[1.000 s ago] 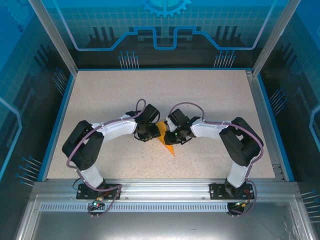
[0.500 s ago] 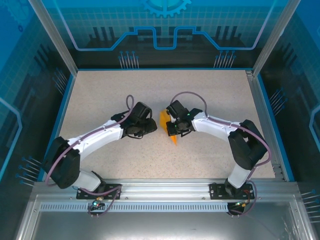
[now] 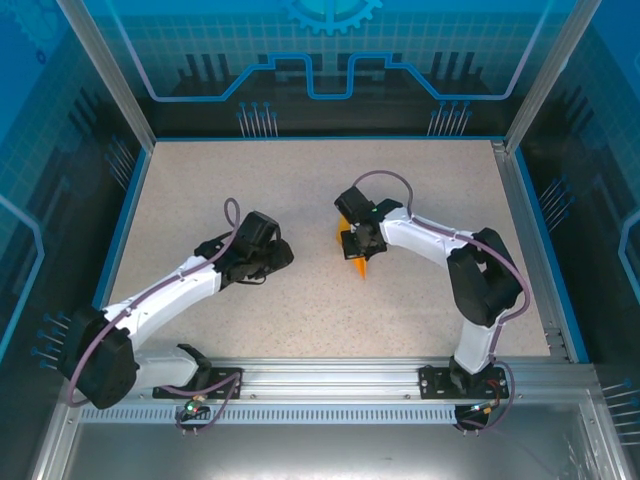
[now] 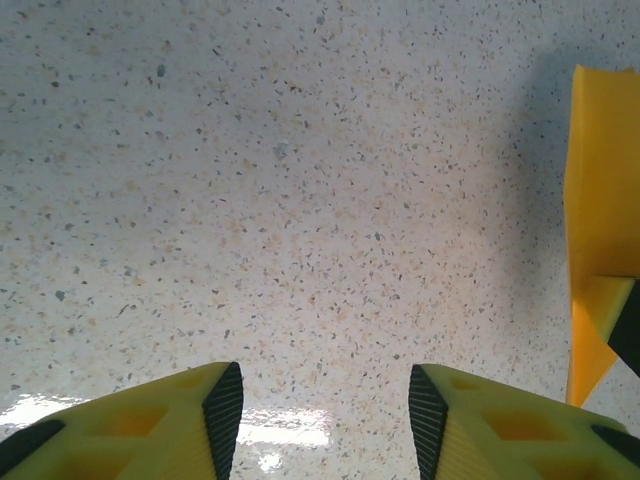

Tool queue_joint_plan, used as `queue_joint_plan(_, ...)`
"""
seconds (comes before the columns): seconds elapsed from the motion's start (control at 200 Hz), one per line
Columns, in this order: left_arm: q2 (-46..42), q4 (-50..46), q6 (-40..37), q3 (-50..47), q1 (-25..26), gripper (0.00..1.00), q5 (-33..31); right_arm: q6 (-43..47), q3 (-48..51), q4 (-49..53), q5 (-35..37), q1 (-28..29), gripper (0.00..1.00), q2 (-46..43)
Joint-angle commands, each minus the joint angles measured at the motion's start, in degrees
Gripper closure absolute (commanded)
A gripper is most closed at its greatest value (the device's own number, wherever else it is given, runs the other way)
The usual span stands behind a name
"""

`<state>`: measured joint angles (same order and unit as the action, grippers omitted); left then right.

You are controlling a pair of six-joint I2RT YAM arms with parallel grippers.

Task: Fold a paper plane with a square sheet of paper (pick it up from the middle)
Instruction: Move the paper plane to the center of the table.

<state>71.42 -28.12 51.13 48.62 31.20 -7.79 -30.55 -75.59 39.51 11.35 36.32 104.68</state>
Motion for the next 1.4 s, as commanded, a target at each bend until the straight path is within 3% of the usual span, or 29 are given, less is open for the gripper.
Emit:
queue_joint_plan(0.0, -1.72, -0.29, 0.95, -1.54, -0.63, 0.49, -1.21, 0.99, -3.51, 3.92, 2.69, -0.41, 1.0, 1.64)
queue_joint_plan(1.12, 1.48, 4.57, 0.72, -4.1, -5.6, 0.47, 3.87, 1.19, -18.0, 13.18, 3.95, 1.4, 1.0, 18.4)
queue_joint_plan(1.396, 4.32, 5.97, 0.01, -2.95, -6.78, 0.47, 6.56, -0.5, -19.27, 14.17, 2.73, 1.61, 0.94, 20.96)
